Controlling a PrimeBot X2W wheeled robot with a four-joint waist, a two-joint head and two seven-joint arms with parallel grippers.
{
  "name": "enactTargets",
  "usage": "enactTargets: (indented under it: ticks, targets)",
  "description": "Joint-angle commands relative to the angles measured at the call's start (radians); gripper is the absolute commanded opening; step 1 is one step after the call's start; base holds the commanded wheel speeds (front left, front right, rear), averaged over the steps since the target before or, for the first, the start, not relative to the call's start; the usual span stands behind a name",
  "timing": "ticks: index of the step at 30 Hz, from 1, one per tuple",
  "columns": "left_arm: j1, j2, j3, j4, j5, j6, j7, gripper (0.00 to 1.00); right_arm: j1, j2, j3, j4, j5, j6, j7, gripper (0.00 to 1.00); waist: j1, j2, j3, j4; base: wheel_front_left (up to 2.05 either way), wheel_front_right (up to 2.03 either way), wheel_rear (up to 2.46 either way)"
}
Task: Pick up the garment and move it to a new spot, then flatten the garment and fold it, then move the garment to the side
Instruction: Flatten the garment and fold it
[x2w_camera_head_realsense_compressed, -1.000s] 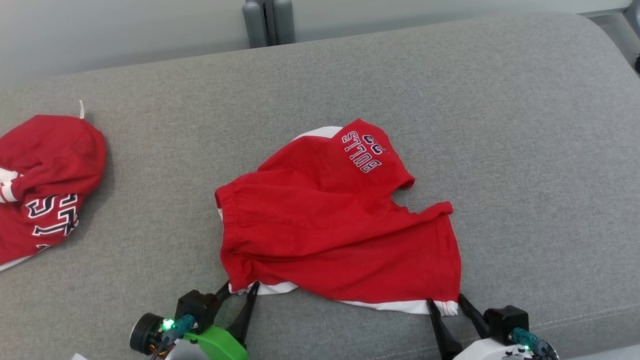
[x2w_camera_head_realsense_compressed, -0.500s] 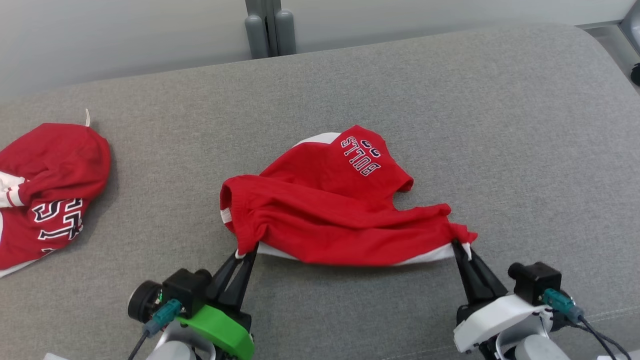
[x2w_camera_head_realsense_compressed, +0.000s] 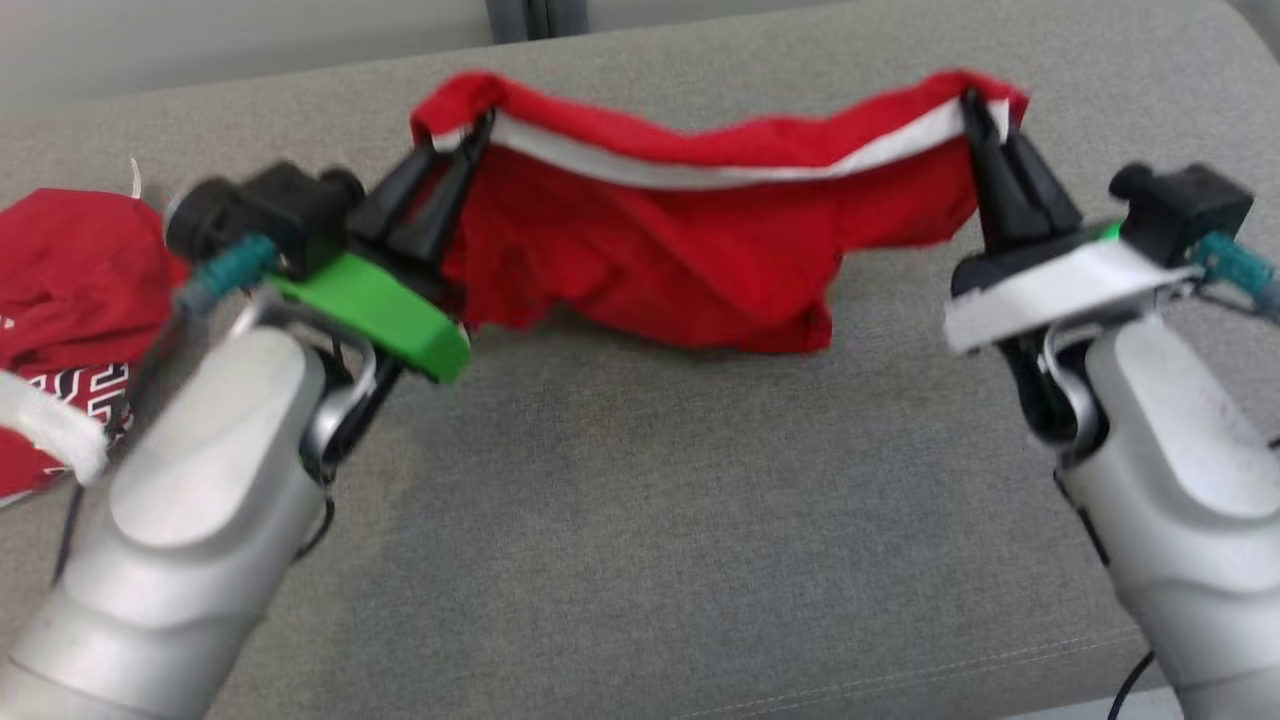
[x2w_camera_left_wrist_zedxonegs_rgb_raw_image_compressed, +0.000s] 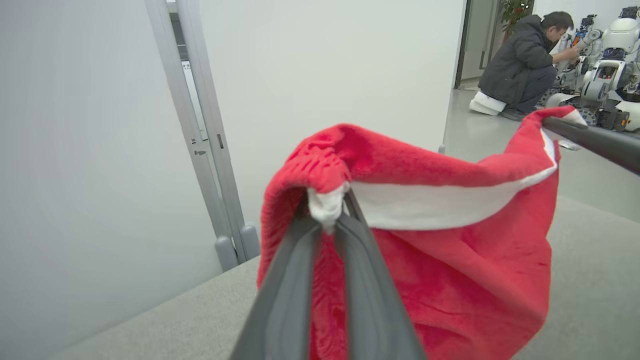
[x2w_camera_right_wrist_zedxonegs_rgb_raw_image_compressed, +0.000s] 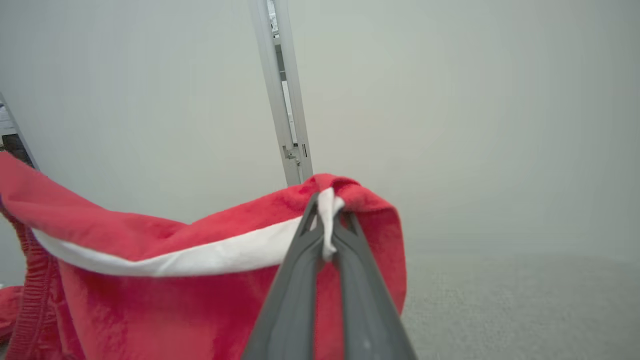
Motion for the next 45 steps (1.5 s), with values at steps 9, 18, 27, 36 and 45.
enactTargets:
  ticks: [9, 18, 27, 36, 45]
  targets:
    - [-0.604, -0.005, -0.024, 0.172, -0.213, 0.002, 0.081, 0.00, -0.619, -0.049, 0.038, 0.198, 0.128, 0.000, 0.024, 0.00, 0.0000, 0.0000, 0.278, 0.008, 0.00, 0.00, 0.00]
    - [-0.913, -0.031, -0.056, 0.333, -0.301, 0.002, 0.042, 0.00, -0.969, -0.066, 0.076, 0.380, 0.187, 0.000, 0.017, 0.00, 0.0000, 0.0000, 0.324, -0.007, 0.00, 0.00, 0.00]
    - [-0.815, -0.043, -0.138, 0.383, -0.384, 0.002, -0.021, 0.00, -0.894, -0.071, 0.197, 0.411, 0.247, 0.000, 0.000, 0.00, 0.0000, 0.0000, 0.329, -0.026, 0.00, 0.00, 0.00]
    - [-0.408, -0.034, -0.154, 0.284, -0.392, 0.006, -0.070, 0.00, -0.463, -0.127, 0.149, 0.193, 0.205, 0.000, -0.001, 0.00, 0.0000, 0.0000, 0.231, 0.002, 0.00, 0.00, 0.00]
    - [0.130, -0.108, 0.003, 0.015, -0.205, 0.071, -0.068, 0.00, 0.038, -0.121, 0.021, -0.028, 0.179, 0.000, -0.001, 0.00, 0.0000, 0.0000, 0.102, 0.025, 0.00, 0.00, 0.00]
